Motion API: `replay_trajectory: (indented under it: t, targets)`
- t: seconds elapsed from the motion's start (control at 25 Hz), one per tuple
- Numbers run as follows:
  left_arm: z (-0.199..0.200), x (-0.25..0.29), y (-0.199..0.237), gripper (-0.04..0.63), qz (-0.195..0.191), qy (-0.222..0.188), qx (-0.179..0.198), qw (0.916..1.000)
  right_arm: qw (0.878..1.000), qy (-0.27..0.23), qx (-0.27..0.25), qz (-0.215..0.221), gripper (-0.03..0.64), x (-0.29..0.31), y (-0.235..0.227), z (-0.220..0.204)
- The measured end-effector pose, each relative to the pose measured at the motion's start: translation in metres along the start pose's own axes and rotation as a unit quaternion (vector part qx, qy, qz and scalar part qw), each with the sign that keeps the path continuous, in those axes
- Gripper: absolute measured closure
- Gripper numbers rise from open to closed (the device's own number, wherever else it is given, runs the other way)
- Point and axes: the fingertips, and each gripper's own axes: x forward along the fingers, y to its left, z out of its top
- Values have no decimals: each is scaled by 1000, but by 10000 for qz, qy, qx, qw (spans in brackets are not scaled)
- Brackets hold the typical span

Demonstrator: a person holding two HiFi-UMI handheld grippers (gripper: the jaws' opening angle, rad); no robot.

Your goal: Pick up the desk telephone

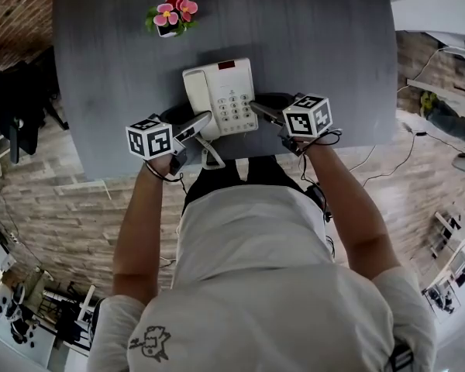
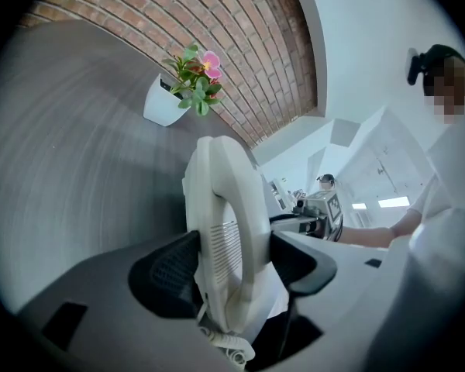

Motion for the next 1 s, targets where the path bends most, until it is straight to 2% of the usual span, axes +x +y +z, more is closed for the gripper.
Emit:
replay_trajectory:
  t: [0.68, 1.0]
  targets:
    - [26, -25, -58, 288, 120, -569, 422, 9974, 9981, -568, -82, 232, 551, -45, 37, 27]
    - [49, -14, -127, 290, 330, -941, 882, 9911, 9946, -867, -378, 428, 551, -109, 43, 46]
